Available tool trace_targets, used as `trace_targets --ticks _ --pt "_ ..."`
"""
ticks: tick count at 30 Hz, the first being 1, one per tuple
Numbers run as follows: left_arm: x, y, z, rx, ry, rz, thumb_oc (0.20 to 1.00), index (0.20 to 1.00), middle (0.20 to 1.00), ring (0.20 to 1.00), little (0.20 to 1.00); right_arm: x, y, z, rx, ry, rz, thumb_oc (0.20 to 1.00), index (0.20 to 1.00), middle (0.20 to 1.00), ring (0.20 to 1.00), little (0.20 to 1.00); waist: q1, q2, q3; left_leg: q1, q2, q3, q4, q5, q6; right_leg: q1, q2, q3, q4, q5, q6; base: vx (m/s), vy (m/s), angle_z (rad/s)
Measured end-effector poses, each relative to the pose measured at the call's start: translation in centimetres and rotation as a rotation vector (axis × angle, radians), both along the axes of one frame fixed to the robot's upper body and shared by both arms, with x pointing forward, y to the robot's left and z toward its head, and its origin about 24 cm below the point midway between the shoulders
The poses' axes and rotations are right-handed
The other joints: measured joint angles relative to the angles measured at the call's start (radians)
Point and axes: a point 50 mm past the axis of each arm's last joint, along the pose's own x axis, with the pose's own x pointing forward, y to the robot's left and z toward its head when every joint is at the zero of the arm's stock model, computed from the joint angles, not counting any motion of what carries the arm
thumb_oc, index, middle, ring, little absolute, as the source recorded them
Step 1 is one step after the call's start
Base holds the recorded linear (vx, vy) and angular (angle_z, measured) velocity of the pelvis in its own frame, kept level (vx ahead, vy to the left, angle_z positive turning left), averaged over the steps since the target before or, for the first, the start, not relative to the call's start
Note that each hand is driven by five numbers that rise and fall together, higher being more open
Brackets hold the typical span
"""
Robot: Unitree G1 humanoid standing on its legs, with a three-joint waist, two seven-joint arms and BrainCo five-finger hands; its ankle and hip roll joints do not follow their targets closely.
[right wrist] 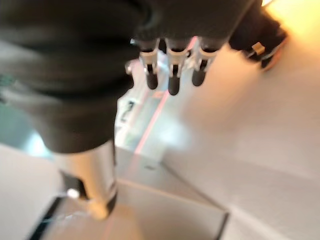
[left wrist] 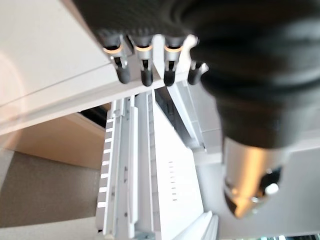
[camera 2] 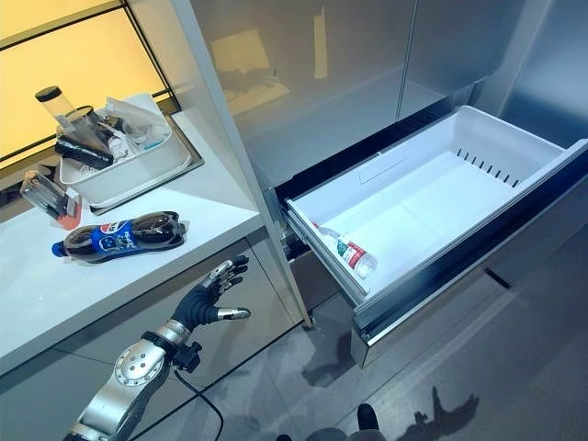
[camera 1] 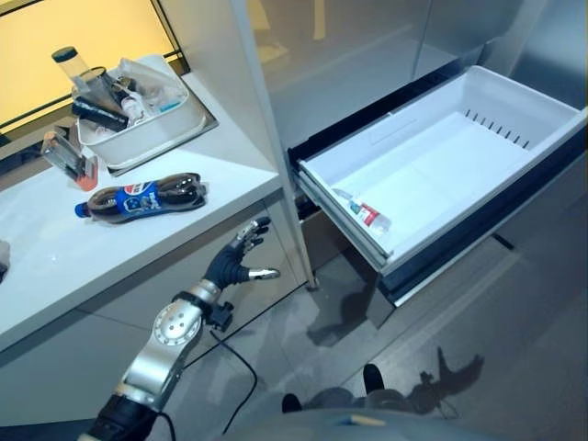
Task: Take the drinks into the refrigerator
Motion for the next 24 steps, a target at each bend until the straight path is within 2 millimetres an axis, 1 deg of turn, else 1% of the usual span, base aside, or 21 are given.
trace_targets --ticks 2,3,4,5,7,8,9,11,12,14,15,16,17,18,20,21,22,23,24 --pt "0.0 -0.2 -0.1 0.001 0.005 -0.009 1.0 1.0 1.0 1.0 1.0 0.8 1.2 -1.5 0.02 0.106 0.089 0.2 0.2 0.2 0.2 0.2 -0.001 0.011 -0.009 -0.014 0.0 0.001 0.0 0.0 0.0 -0.015 -0.001 0.0 0.0 0.001 0.001 -0.02 0.009 -0.01" --pt "-0.1 -0.4 -0.2 0.007 0.015 -0.023 1.0 1.0 1.0 1.0 1.0 1.6 2.1 -2.2 0.026 0.163 0.163 0.2 0.2 0.2 0.2 0.2 -0.002 0.015 -0.007 -0.015 0.0 0.001 0.0 0.001 -0.001 -0.017 0.0 0.001 0.0 0.002 0.001 0.0 0.0 0.0" --pt "-0.2 -0.6 -0.4 0.012 0.025 -0.037 1.0 1.0 1.0 1.0 1.0 2.0 2.7 -2.6 0.029 0.2 0.218 0.2 0.2 0.2 0.2 0.2 -0.001 0.018 -0.008 -0.014 0.0 0.002 0.0 0.003 -0.004 -0.017 0.0 0.001 0.0 0.003 0.001 -0.04 0.026 -0.02" --pt "-0.5 -1.1 -0.8 0.01 0.041 -0.067 1.0 1.0 1.0 1.0 1.0 3.1 3.6 -3.1 0.022 0.261 0.316 0.2 0.2 0.2 0.2 0.2 0.002 0.026 -0.01 -0.013 0.0 0.002 0.0 0.003 -0.004 -0.016 0.0 0.002 0.0 0.004 -0.001 -0.06 0.03 -0.01" --pt "-0.7 -1.6 -1.2 0.013 0.058 -0.091 1.0 1.0 1.0 1.0 1.0 4.7 4.7 -3.3 0.006 0.297 0.417 0.2 0.2 0.2 0.2 0.2 0.005 0.034 -0.006 -0.015 -0.001 0.002 0.0 0.004 -0.004 -0.018 -0.001 0.003 0.0 0.003 0.001 -0.08 0.035 -0.01" --pt "-0.9 -2.0 -1.6 0.019 0.074 -0.11 1.0 1.0 1.0 1.0 1.0 6.2 5.6 -3.4 -0.007 0.316 0.489 0.2 0.2 0.2 0.2 0.2 0.005 0.038 -0.003 -0.025 -0.002 0.004 0.0 0.005 -0.003 -0.028 -0.002 0.004 0.0 0.006 0.002 -0.09 0.037 -0.05" --pt "-1.0 -2.4 -1.8 0.03 0.08 -0.13 1.0 1.0 1.0 1.0 1.0 7.9 6.4 -3.1 -0.032 0.321 0.564 0.2 0.2 0.2 0.2 0.2 0.007 0.045 0.001 -0.037 -0.003 0.007 0.0 0.007 -0.001 -0.042 -0.004 0.006 0.0 0.011 0.002 -0.07 0.029 -0.08" --pt "-1.0 -2.8 -1.9 0.035 0.085 -0.15 1.0 1.0 1.0 1.0 1.0 11.7 8.3 -1.0 -0.132 0.298 0.727 0.2 0.2 0.2 0.2 0.2 0.006 0.065 0.023 -0.059 -0.007 0.021 0.001 0.012 0.005 -0.071 -0.007 0.017 -0.001 0.024 0.003 -0.04 0.01 -0.16" --pt "-0.9 -2.9 -2.0 0.038 0.086 -0.152 1.0 1.0 1.0 1.0 1.0 13.4 9.2 0.2 -0.184 0.276 0.791 0.2 0.2 0.2 0.2 0.2 0.019 0.071 0.04 -0.065 -0.009 0.023 0.001 0.014 0.005 -0.078 -0.008 0.019 0.0 0.03 0.001 -0.04 0.007 -0.15" --pt "-0.5 -3.3 -2.3 0.069 0.084 -0.165 1.0 1.0 1.0 1.0 1.0 15.8 11.0 1.8 -0.271 0.278 0.924 0.2 0.2 0.2 0.2 0.2 0.045 0.083 0.053 -0.071 -0.009 0.024 0.006 0.022 0.004 -0.084 -0.008 0.019 0.0 0.031 0.001 -0.06 0.014 -0.02" --pt "-0.4 -3.4 -2.2 0.08 0.073 -0.17 1.0 1.0 1.0 1.0 1.0 16.7 11.3 2.3 -0.287 0.277 0.926 0.2 0.2 0.2 0.2 0.2 0.053 0.083 0.061 -0.078 -0.009 0.023 0.005 0.022 0.004 -0.091 -0.008 0.019 0.0 0.031 0.001 -0.05 0.013 0.02" --pt "-0.4 -3.4 -2.2 0.08 0.073 -0.17 1.0 1.0 1.0 1.0 1.0 16.7 11.3 2.3 -0.287 0.277 0.926 0.2 0.2 0.2 0.2 0.2 0.053 0.083 0.061 -0.078 -0.009 0.023 0.005 0.022 0.004 -0.091 -0.008 0.019 0.0 0.031 0.001 -0.04 0.007 -0.03" --pt "-0.1 -3.8 -1.9 0.084 0.053 -0.178 1.0 1.0 1.0 1.0 1.0 18.1 11.6 3.6 -0.345 0.31 0.958 0.2 0.2 0.2 0.2 0.2 0.05 0.092 0.083 -0.096 -0.01 0.023 0.006 0.029 0.005 -0.111 -0.009 0.02 0.0 0.038 0.002 0.0 0.0 0.0" --pt "0.2 -4.1 -1.8 0.083 0.044 -0.184 1.0 1.0 1.0 1.0 1.0 18.8 12.0 4.3 -0.365 0.301 0.984 0.2 0.2 0.2 0.2 0.2 0.051 0.091 0.099 -0.108 -0.01 0.022 0.006 0.033 0.005 -0.121 -0.01 0.019 0.0 0.042 0.0 -0.04 -0.003 -0.03" --pt "0.6 -4.7 -1.8 0.081 0.039 -0.189 1.0 1.0 1.0 1.0 1.0 20.3 13.1 5.0 -0.402 0.315 1.037 0.2 0.2 0.2 0.2 0.2 0.05 0.092 0.112 -0.119 -0.009 0.019 0.006 0.04 0.002 -0.133 -0.007 0.02 0.005 0.049 -0.004 -0.04 -0.014 -0.03" --pt "0.8 -4.9 -1.9 0.086 0.027 -0.176 1.0 1.0 1.0 1.0 1.0 21.3 14.3 5.3 -0.414 0.311 1.072 0.2 0.2 0.2 0.2 0.2 0.052 0.093 0.116 -0.123 -0.006 0.011 0.006 0.043 -0.001 -0.137 -0.005 0.02 0.005 0.051 -0.006 0.0 0.0 0.0" --pt "1.1 -5.2 -1.9 0.089 0.018 -0.17 1.0 1.0 1.0 1.0 1.0 22.0 15.1 5.6 -0.433 0.314 1.104 0.2 0.2 0.2 0.2 0.2 0.051 0.096 0.119 -0.127 -0.005 0.0 0.006 0.045 -0.003 -0.141 -0.002 0.021 0.004 0.052 -0.007 0.0 0.0 0.0" --pt "1.1 -5.2 -1.9 0.089 0.018 -0.17 1.0 1.0 1.0 1.0 1.0 22.0 15.1 5.6 -0.433 0.314 1.104 0.2 0.2 0.2 0.2 0.2 0.051 0.096 0.119 -0.127 -0.005 0.0 0.006 0.045 -0.003 -0.141 -0.002 0.021 0.004 0.052 -0.007 -0.04 -0.006 0.04" --pt "1.7 -5.5 -1.3 0.084 -0.013 -0.159 1.0 1.0 1.0 1.0 1.0 23.3 16.5 6.9 -0.465 0.258 1.15 0.2 0.2 0.2 0.2 0.2 0.061 0.101 0.136 -0.134 -0.001 -0.004 0.005 0.047 -0.006 -0.146 0.001 0.017 0.004 0.056 -0.012 -0.05 -0.016 0.03"
